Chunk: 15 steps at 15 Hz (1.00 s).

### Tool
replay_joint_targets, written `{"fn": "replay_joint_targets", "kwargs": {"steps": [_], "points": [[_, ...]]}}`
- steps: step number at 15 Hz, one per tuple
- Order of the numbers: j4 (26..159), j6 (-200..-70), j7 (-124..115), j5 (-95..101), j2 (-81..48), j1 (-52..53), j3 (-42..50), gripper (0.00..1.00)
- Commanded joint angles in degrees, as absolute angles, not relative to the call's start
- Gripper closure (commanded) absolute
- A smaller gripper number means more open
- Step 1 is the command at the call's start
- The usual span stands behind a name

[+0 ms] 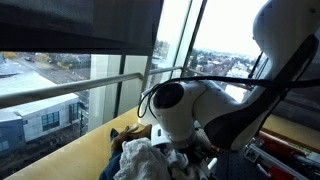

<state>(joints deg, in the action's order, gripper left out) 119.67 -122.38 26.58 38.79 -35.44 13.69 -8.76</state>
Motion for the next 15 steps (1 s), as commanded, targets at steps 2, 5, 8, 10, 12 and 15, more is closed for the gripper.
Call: {"fn": "replay_joint_targets", "kwargs": {"steps": [2,5,8,10,12,15], "points": [[126.0,-117.5,25.6,33.0,-25.6,12.5,-12.3,0.94],[129.9,-115.5,25.7,26.6,-16.7,12.0,-13.8,0.95],[130.8,-115.5,25.0,23.2,-7.8,11.5,-13.1,0.95],[129.7,-115.5,24.6,21.9,-2.9,10.6,-11.8,0.95],[128.1,-115.0,24.4,21.5,1.7,9.3,-10.5,0.95],[124.2,-114.3,24.5,22.2,6.7,7.0,-7.8,0.95]]}}
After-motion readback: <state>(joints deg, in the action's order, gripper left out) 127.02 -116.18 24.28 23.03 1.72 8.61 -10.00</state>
